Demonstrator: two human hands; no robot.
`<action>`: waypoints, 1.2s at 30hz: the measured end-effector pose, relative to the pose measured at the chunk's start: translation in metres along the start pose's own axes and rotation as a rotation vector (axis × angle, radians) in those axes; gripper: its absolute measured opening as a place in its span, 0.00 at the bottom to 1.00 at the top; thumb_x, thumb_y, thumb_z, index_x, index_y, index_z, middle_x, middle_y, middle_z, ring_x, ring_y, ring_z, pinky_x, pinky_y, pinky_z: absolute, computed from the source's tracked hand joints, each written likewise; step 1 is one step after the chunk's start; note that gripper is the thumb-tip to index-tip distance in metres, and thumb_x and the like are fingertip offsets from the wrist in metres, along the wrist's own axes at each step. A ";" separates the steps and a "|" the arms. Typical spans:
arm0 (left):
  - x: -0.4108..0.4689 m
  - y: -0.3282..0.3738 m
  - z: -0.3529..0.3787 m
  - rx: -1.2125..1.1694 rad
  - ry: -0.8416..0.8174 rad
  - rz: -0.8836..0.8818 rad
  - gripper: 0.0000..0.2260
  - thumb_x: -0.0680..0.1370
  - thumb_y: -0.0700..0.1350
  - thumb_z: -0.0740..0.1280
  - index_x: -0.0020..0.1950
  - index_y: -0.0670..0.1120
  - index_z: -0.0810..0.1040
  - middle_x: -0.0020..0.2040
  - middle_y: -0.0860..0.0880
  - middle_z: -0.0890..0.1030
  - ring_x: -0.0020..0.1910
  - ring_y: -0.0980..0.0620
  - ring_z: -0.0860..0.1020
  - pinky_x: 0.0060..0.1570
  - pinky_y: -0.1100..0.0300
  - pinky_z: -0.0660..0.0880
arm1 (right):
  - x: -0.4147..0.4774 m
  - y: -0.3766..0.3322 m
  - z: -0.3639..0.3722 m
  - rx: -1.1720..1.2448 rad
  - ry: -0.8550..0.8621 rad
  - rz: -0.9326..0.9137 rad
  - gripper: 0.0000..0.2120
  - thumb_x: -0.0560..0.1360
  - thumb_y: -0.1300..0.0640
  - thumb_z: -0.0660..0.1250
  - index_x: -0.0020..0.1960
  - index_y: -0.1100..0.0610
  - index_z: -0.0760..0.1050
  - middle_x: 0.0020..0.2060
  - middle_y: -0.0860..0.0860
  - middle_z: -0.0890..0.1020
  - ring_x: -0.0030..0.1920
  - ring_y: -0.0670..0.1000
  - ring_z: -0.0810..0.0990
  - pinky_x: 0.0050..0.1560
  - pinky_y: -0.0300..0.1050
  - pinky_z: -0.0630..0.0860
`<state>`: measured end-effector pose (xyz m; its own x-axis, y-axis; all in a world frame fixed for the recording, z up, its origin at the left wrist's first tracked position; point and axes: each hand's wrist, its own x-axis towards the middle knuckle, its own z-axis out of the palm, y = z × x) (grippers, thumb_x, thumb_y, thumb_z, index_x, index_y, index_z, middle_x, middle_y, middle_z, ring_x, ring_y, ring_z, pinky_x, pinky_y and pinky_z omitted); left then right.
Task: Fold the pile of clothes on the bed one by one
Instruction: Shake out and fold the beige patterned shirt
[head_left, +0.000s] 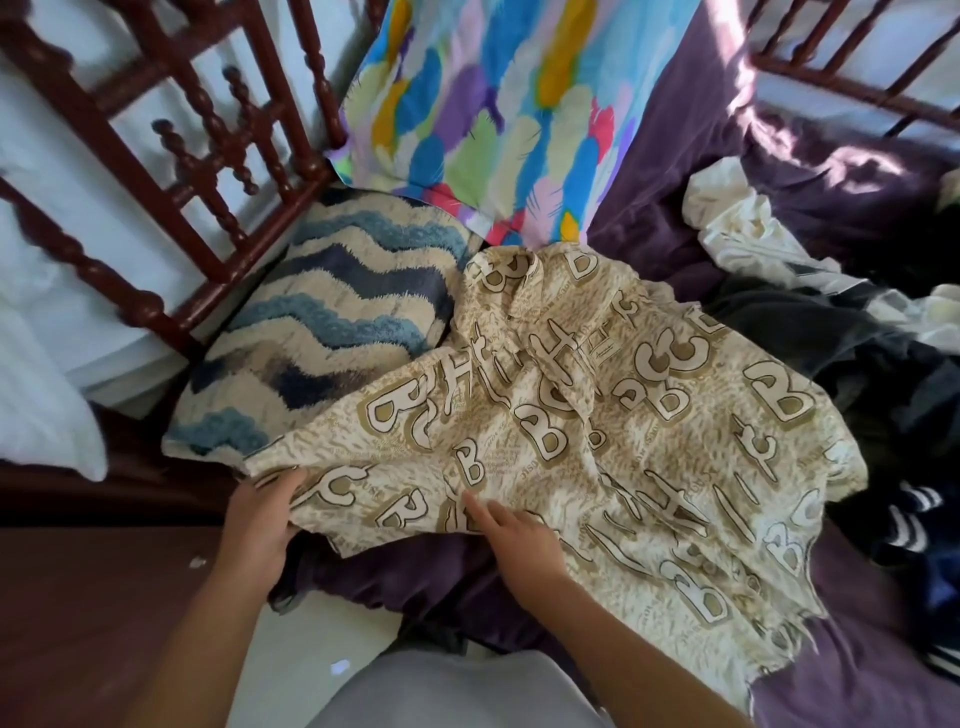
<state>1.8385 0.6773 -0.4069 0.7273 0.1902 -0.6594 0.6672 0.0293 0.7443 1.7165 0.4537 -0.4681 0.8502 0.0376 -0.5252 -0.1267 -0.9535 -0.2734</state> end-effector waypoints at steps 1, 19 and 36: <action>-0.006 0.002 0.000 0.002 -0.013 0.002 0.07 0.76 0.35 0.64 0.50 0.43 0.79 0.47 0.46 0.82 0.43 0.51 0.81 0.40 0.57 0.79 | -0.001 -0.001 0.002 0.012 -0.011 0.006 0.44 0.71 0.70 0.61 0.76 0.45 0.42 0.71 0.51 0.62 0.65 0.56 0.67 0.54 0.52 0.74; -0.023 0.002 0.149 0.612 -0.437 0.313 0.26 0.78 0.46 0.64 0.75 0.47 0.59 0.74 0.46 0.62 0.71 0.49 0.63 0.68 0.52 0.62 | -0.028 0.038 -0.011 1.573 0.082 0.685 0.05 0.79 0.53 0.59 0.47 0.50 0.74 0.43 0.52 0.82 0.39 0.47 0.79 0.42 0.43 0.76; 0.083 0.069 0.174 1.849 -0.244 0.699 0.16 0.76 0.48 0.62 0.63 0.49 0.68 0.58 0.47 0.75 0.58 0.46 0.74 0.50 0.53 0.73 | 0.038 0.071 -0.089 0.802 -0.169 0.404 0.14 0.81 0.60 0.56 0.58 0.66 0.76 0.49 0.63 0.81 0.47 0.53 0.80 0.40 0.34 0.76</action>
<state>1.9729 0.5240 -0.4282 0.7845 -0.4019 -0.4723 -0.4812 -0.8749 -0.0547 1.7853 0.3608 -0.4359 0.5857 -0.1507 -0.7964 -0.7693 -0.4127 -0.4877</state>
